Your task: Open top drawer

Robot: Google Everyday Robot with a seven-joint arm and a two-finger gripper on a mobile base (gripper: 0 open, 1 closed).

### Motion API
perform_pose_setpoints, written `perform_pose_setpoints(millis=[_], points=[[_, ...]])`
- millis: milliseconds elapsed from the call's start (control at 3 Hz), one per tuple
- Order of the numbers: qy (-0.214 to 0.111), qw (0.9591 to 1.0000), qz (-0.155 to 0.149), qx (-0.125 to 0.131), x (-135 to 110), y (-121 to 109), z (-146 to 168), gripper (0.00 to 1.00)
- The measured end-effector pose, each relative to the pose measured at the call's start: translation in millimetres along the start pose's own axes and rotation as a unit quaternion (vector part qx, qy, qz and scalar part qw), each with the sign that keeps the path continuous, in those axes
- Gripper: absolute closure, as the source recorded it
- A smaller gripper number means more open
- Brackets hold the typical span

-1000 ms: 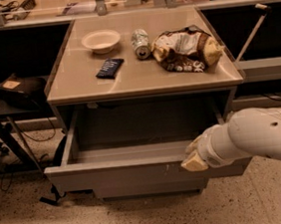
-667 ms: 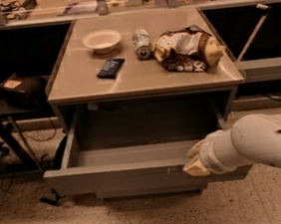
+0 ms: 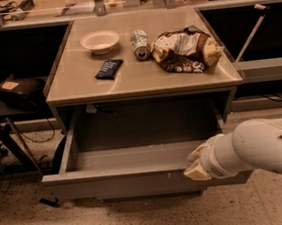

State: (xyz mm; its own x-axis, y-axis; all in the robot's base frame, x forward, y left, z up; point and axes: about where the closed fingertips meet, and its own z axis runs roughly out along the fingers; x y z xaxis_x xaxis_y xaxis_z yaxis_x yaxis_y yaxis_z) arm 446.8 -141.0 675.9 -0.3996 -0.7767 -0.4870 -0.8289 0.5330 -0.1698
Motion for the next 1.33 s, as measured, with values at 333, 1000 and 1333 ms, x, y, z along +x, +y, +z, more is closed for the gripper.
perform_pose_setpoints(millis=[333, 1000, 1333], points=[[0.002, 1.0, 0.001, 0.001, 5, 8, -5, 1.0], [0.006, 1.0, 0.004, 0.002, 10, 17, -10, 1.0], [0.008, 1.0, 0.005, 0.004, 14, 24, -14, 1.0]])
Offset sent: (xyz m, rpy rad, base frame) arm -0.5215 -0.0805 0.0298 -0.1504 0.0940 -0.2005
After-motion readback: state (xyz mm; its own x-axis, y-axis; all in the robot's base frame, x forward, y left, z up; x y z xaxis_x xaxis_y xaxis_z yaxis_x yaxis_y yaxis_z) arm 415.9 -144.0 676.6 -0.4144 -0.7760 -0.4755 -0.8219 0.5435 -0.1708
